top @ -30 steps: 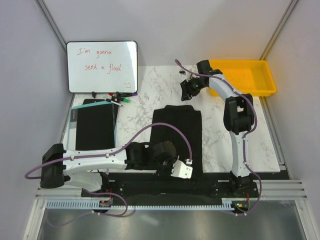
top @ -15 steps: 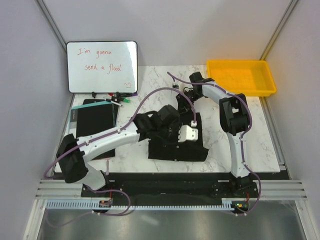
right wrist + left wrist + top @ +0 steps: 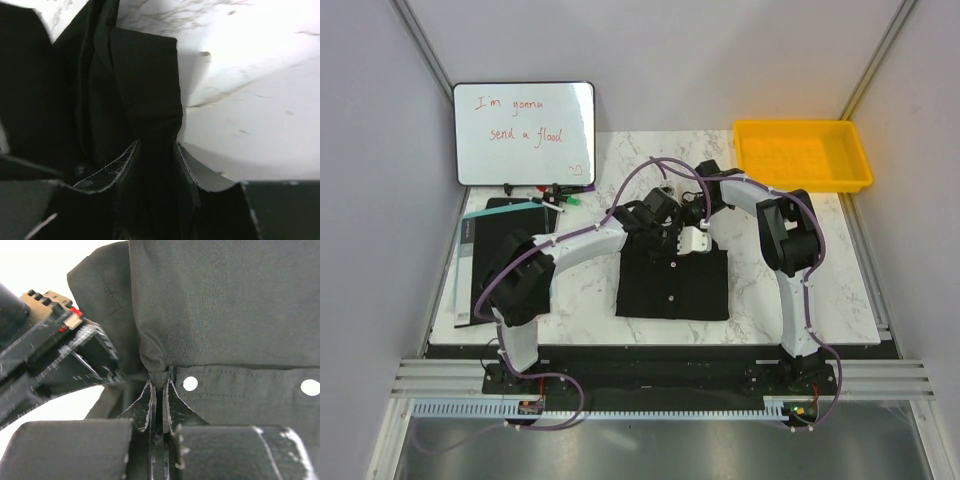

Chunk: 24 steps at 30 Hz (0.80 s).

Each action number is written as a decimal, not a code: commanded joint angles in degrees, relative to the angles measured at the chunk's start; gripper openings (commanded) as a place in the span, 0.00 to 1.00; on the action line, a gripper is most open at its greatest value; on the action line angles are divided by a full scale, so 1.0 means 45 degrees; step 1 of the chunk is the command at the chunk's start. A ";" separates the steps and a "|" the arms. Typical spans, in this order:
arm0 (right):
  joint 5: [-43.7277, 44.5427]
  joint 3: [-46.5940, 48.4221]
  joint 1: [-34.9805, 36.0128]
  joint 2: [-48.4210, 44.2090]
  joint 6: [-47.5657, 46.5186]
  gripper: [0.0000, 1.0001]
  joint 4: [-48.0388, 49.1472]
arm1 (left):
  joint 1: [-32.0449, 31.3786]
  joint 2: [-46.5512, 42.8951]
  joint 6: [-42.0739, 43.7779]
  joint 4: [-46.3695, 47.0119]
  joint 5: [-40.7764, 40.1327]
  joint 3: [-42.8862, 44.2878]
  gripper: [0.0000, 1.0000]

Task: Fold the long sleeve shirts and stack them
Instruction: Fold the shirt

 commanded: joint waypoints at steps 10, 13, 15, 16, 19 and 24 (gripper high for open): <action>-0.0701 -0.3103 0.0577 -0.1652 0.0106 0.49 -0.0470 | -0.1558 -0.3085 -0.0235 0.2242 0.0319 -0.4946 0.02; -0.0370 -0.2579 0.0266 -0.1887 0.0456 0.59 -0.0548 | -0.1873 -0.3243 -0.0352 0.2242 0.0222 -0.5359 0.02; -0.0426 -0.1568 -0.0046 -0.1926 0.0672 0.64 -0.0742 | -0.1874 -0.3281 -0.0372 0.2319 0.0222 -0.5477 0.02; -0.0562 -0.1232 -0.0261 -0.1965 0.0750 0.66 -0.0995 | -0.1874 -0.3321 -0.0314 0.2339 0.0241 -0.5613 0.02; -0.1069 -0.0234 -0.0263 -0.2004 0.1004 0.53 -0.1600 | -0.1951 -0.3613 -0.0040 0.2749 0.0164 -0.5888 0.02; -0.2340 -0.0369 0.0303 -0.1887 0.0850 0.30 -0.2986 | -0.1971 -0.3653 0.0019 0.2710 0.0105 -0.5674 0.02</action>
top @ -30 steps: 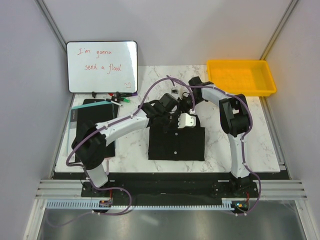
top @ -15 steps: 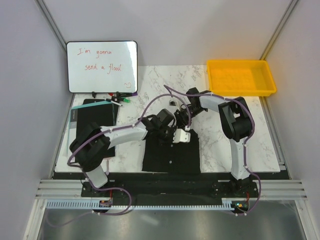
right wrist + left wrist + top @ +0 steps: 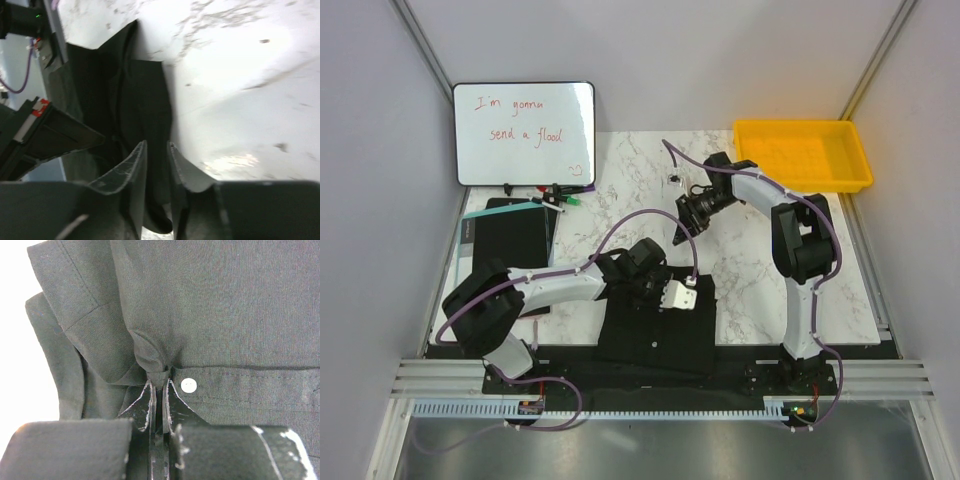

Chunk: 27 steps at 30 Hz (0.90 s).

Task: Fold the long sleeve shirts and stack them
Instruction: Fold the shirt

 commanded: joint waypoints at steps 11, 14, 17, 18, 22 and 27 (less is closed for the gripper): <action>-0.0210 -0.0125 0.1454 0.1816 -0.0523 0.23 -0.1498 | -0.0038 -0.0696 0.0092 0.0184 -0.0295 0.0390 0.02; 0.0357 0.0072 0.1474 0.2385 -0.0251 0.22 -0.1109 | -0.0038 -0.0716 0.0131 0.0047 -0.0354 0.0624 0.02; 0.0417 0.0073 0.1493 0.2581 -0.0191 0.22 -0.0873 | -0.0038 -0.0813 0.0131 -0.0128 -0.0432 0.0975 0.02; 0.0436 0.0073 0.1474 0.2640 -0.0191 0.22 -0.0873 | 0.0059 -0.0813 0.0131 -0.0245 -0.0432 0.1228 0.02; 0.0436 -0.0044 0.1474 0.2563 -0.0308 0.22 -0.0892 | 0.0430 -0.0580 0.0480 -0.0519 -0.0413 0.1951 0.02; 0.0495 -0.0259 0.1474 0.2504 -0.0464 0.22 -0.0893 | 0.0996 -0.0072 0.0970 -0.0676 -0.0334 0.2733 0.02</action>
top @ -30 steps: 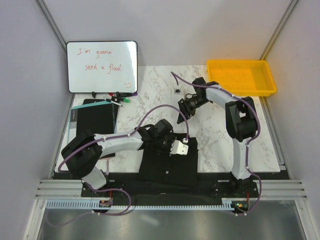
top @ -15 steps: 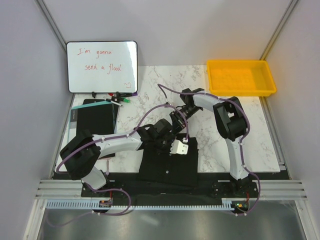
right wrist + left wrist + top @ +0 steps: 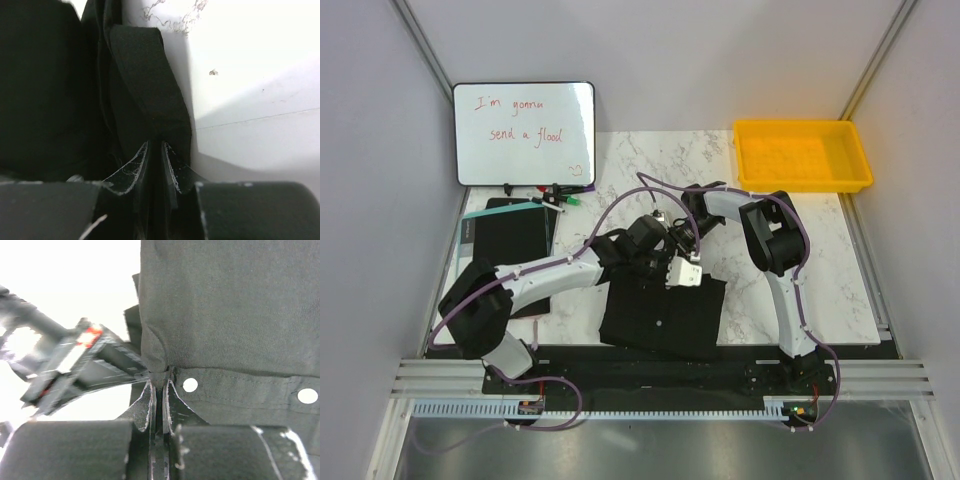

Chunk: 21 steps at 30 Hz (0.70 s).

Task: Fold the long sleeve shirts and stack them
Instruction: Fold the shirt

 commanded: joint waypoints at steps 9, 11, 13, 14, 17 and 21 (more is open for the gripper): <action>0.0883 0.0154 0.0031 0.0041 -0.0537 0.22 0.0613 | 0.1117 0.1104 0.1401 0.0385 -0.0092 0.0874 0.02; 0.0961 0.0213 0.0031 0.0021 -0.0537 0.22 0.0594 | 0.1195 0.1124 0.1421 0.0521 -0.0150 0.0660 0.02; 0.1000 0.0271 0.0031 0.0021 -0.0557 0.22 0.0574 | 0.1195 0.1143 0.1460 0.0716 -0.0306 0.0503 0.02; 0.1020 0.0272 0.0031 0.0021 -0.0557 0.22 0.0593 | 0.1253 0.1163 0.1441 0.0872 -0.0345 0.0386 0.02; 0.1079 0.0427 0.0031 0.0021 -0.0576 0.23 0.0574 | 0.1293 0.1319 0.1460 0.1224 -0.0599 0.0385 0.02; 0.1215 0.0973 0.0012 -0.0076 -0.0479 0.27 0.0438 | 0.1332 0.1378 0.1576 0.1264 -0.0891 0.0522 0.04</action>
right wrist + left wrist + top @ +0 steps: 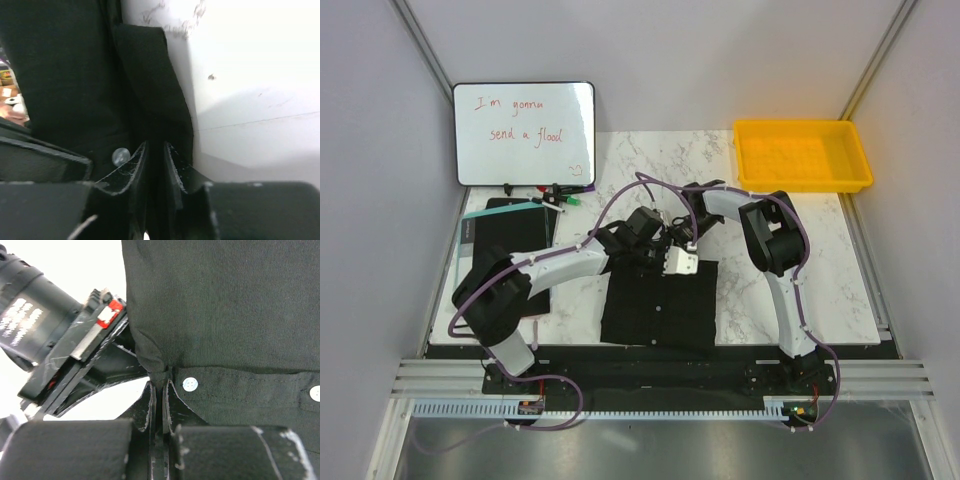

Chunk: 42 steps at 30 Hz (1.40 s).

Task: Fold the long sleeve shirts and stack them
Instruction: Fold the shirt

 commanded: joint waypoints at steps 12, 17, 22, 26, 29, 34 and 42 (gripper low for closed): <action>0.2811 0.4825 -0.0948 -0.0330 -0.0332 0.55 0.0002 | 0.1122 -0.1764 -0.0890 -0.1422 -0.0211 0.1154 0.50; 0.2970 0.6254 -0.2041 -0.0934 -0.0156 0.61 -0.0348 | 0.2252 -0.1805 -0.2376 -0.3060 0.0315 0.1447 0.54; 0.2227 0.3725 -0.2688 -0.2808 -0.1325 0.74 -0.1364 | 0.3639 -0.0479 -0.3197 -0.4156 0.1974 0.2283 0.58; 0.1762 0.1784 -0.2728 -0.3455 -0.2088 0.75 -0.1813 | 0.4345 0.1064 -0.3395 -0.5775 0.3826 0.3788 0.61; 0.0942 0.1196 -0.2708 -0.3378 -0.2168 0.73 -0.2126 | 0.4424 0.1749 -0.3355 -0.6461 0.4416 0.4181 0.63; 0.0489 0.0631 -0.2708 -0.3085 -0.2109 0.78 -0.2380 | 0.4502 0.2511 -0.3335 -0.6599 0.4301 0.4123 0.64; 0.0996 -0.0406 -0.2338 -0.2869 -0.3046 0.68 -0.2575 | 0.4834 0.2923 -0.3296 -0.6716 0.4047 0.4259 0.49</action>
